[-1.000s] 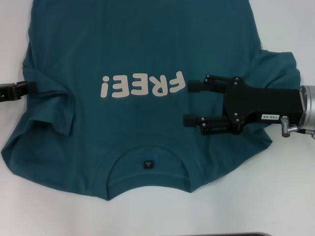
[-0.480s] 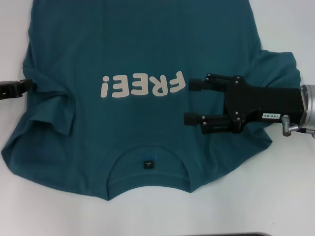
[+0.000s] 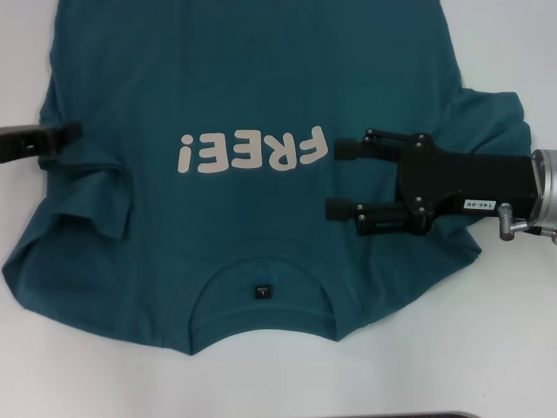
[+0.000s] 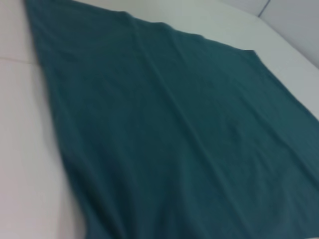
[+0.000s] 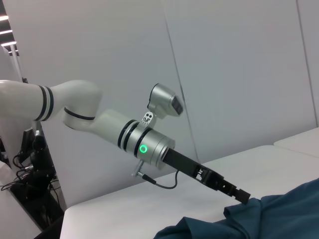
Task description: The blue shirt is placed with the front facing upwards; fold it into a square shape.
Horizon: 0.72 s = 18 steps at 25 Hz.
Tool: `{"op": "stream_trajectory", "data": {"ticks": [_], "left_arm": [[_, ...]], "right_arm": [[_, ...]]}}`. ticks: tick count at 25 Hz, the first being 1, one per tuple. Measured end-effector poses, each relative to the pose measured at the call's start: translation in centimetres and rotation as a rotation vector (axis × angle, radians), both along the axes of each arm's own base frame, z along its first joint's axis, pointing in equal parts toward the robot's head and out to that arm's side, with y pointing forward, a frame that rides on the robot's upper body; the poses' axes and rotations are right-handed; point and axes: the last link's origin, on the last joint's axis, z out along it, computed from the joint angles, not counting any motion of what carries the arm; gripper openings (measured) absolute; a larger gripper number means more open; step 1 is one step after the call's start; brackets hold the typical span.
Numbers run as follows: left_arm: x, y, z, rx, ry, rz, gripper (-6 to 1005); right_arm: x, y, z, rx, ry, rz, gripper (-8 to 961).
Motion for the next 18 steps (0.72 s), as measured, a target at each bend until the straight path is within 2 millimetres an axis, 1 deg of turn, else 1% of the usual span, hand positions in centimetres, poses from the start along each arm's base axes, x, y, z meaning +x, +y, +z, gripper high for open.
{"op": "stream_trajectory", "data": {"ticks": [2,6,9,14,18], "left_arm": [[0.5,0.3,-0.2,-0.005,-0.004,-0.013,8],[0.7,0.4,-0.1,-0.006,-0.009,-0.021,8],[0.4,-0.1,0.3,-0.014,-0.022,-0.013,8],[-0.1,-1.1,1.2,-0.038,-0.048,0.018,62],[-0.7,-1.6,1.8,-0.028,-0.048,0.046,208]], "right_arm": [[0.0,0.0,0.0,0.000,0.000,0.000,897],[0.0,0.0,0.0,0.001,0.000,0.000,897],[0.0,0.0,0.0,0.001,0.000,0.000,897],[0.0,0.0,0.0,0.002,0.000,-0.001,897],[0.0,0.0,0.0,0.003,0.000,-0.002,897]]}}
